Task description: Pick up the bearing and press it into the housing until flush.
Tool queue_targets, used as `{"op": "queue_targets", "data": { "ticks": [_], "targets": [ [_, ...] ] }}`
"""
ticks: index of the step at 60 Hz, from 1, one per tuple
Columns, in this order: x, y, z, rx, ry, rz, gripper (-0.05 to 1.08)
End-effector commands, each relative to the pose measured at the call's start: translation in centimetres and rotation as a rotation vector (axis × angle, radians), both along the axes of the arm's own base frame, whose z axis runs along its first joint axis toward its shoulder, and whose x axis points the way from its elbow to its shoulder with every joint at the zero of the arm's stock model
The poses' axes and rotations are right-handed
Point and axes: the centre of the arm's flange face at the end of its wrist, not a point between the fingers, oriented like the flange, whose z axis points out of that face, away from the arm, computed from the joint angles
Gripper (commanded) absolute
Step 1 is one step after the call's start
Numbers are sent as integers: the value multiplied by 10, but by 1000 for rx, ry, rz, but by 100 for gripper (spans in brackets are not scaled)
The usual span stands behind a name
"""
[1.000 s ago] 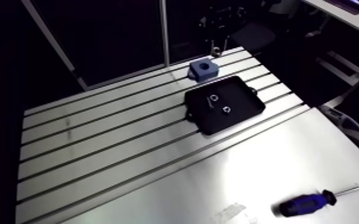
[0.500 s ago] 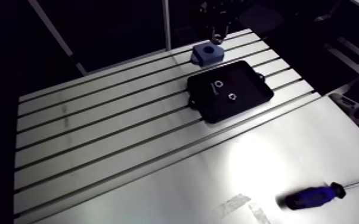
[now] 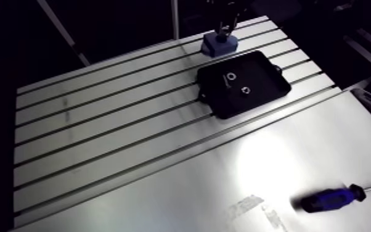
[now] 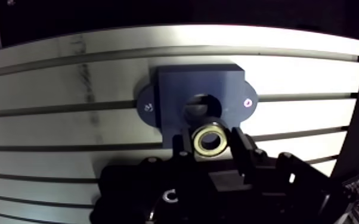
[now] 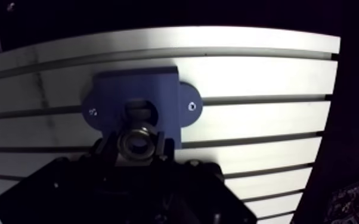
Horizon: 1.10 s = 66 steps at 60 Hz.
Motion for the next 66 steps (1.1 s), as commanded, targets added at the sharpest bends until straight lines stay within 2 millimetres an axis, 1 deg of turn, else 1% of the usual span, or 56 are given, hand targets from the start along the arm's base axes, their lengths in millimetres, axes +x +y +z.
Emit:
{"op": "queue_targets", "data": {
  "ticks": [1,20,66],
  "targets": [
    [-4,0,-8,-2,-5,3,59],
    [-9,1,-7,-1,1,4,59],
    [-11,-5,-18,-4,-14,12,59]
  ]
}}
